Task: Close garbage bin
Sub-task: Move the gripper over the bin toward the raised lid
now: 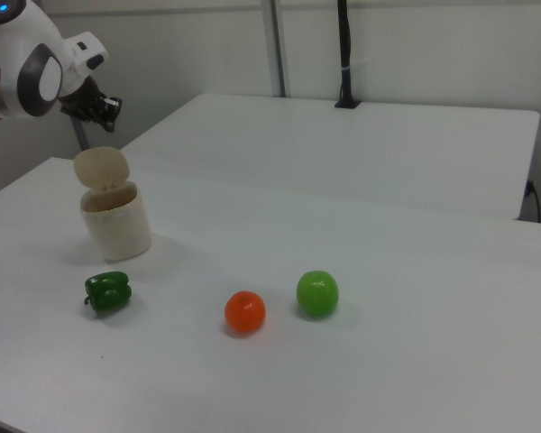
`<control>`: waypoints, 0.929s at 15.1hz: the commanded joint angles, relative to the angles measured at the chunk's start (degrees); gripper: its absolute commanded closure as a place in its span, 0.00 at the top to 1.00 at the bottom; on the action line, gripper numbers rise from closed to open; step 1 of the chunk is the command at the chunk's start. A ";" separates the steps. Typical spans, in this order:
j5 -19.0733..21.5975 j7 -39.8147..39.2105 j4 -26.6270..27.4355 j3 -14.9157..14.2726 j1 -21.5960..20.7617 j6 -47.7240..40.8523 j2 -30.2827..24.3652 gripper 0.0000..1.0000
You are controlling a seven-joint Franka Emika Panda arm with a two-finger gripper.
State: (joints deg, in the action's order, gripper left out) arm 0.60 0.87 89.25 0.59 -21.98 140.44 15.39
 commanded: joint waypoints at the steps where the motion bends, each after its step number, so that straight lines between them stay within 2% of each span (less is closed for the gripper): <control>1: 0.28 -0.43 -0.13 -0.68 -2.19 6.23 2.27 0.00; 7: 0.46 -0.07 -0.13 -0.68 -4.74 14.50 6.14 0.00; 14: -0.25 -0.60 -0.04 -0.68 -5.71 12.68 6.14 0.00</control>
State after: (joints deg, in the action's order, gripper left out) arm 0.57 0.82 89.03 0.61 -27.16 154.45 22.30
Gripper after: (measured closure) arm 0.991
